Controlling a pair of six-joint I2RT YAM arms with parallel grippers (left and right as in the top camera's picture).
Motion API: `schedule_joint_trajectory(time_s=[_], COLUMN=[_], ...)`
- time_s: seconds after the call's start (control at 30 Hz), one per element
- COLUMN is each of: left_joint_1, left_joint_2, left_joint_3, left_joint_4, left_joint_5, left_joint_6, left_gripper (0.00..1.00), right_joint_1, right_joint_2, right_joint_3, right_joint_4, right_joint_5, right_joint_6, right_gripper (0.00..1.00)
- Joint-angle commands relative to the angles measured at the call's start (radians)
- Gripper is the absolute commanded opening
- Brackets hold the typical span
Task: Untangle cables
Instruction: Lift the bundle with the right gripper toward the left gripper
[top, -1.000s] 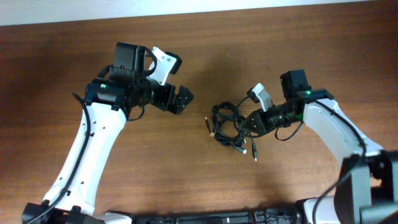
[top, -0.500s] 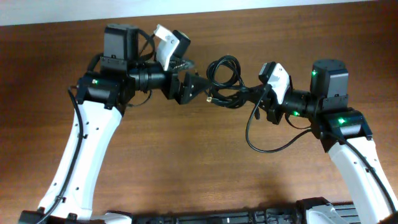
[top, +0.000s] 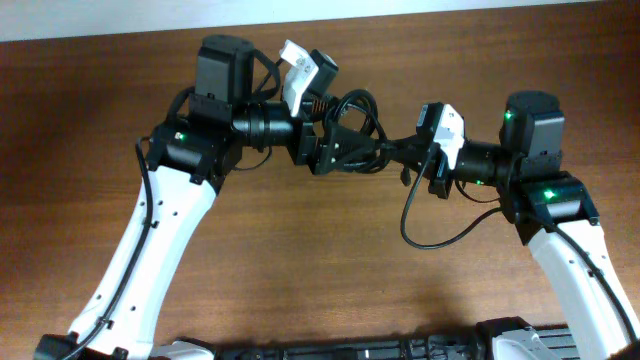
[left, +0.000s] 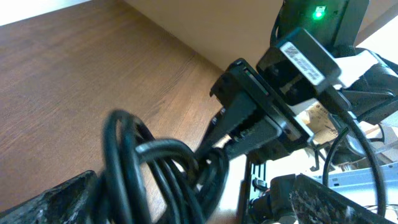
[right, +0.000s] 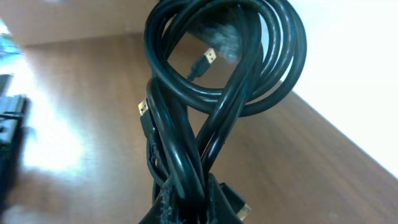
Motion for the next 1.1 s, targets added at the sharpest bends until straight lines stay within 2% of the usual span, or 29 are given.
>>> schedule_joint_trajectory(time_s=[0.0,0.07,0.1,0.13,0.17,0.23,0.33,0.43,0.47,0.5,0.57,0.63,0.8,0.87,0.93,1.07], left_joint_1=[-0.001,-0.001,-0.001,-0.001,0.0,0.0,0.0,0.0,0.0,0.0,0.002,0.002,0.036,0.047,0.064,0.067], left_joint_2=[0.007,0.007,0.007,0.007,0.007,0.007,0.007,0.006,0.006,0.006,0.006,0.006,0.006,0.006,0.006,0.006], left_joint_3=[0.019,0.019,0.019,0.019,0.019,0.019,0.019,0.019,0.019,0.019,0.019,0.019,0.019,0.019,0.019,0.019], left_joint_4=[-0.006,-0.008,-0.013,-0.016,-0.019,-0.019,-0.02,-0.02,-0.02,-0.02,-0.02,-0.02,-0.022,-0.016,0.019,0.082], left_joint_5=[-0.024,-0.027,-0.027,-0.027,-0.027,-0.027,-0.027,-0.069,-0.083,-0.103,-0.103,-0.14,-0.174,-0.174,-0.172,0.072], left_joint_6=[-0.011,-0.011,-0.011,-0.011,-0.01,-0.01,-0.01,-0.01,-0.008,0.0,0.039,0.051,0.038,0.016,-0.056,-0.15], left_gripper=[0.99,1.0,0.95,0.78,0.49,0.19,0.0,0.0,0.0,0.0,0.0,0.0,0.0,0.0,0.0,0.0], right_joint_1=[0.025,0.038,0.038,0.038,0.038,0.038,0.038,0.038,0.038,0.038,0.038,0.038,0.038,0.038,0.038,0.038], right_joint_2=[-0.012,-0.012,-0.013,-0.013,-0.012,-0.012,-0.012,-0.012,-0.012,-0.012,-0.012,-0.014,-0.065,-0.1,-0.149,-0.256], right_joint_3=[0.019,0.019,0.019,0.019,0.019,0.019,0.019,0.019,0.019,0.019,0.019,0.019,0.019,0.019,0.019,0.019], right_joint_4=[0.002,0.006,0.008,0.008,0.007,0.006,-0.025,-0.038,-0.039,-0.05,-0.089,-0.141,-0.161,-0.159,-0.159,-0.171], right_joint_5=[-0.098,-0.095,-0.094,-0.094,-0.093,-0.087,0.055,0.095,0.121,0.181,0.282,0.383,0.428,0.525,0.592,0.592], right_joint_6=[-0.006,-0.006,-0.006,-0.006,-0.006,-0.006,-0.006,0.016,0.017,0.02,0.02,0.021,0.028,0.087,0.155,0.239], right_gripper=[0.04,0.04,0.04,0.04,0.04,0.04,0.04,0.04,0.13,0.47,0.71,0.77,0.86,0.89,0.91,1.0])
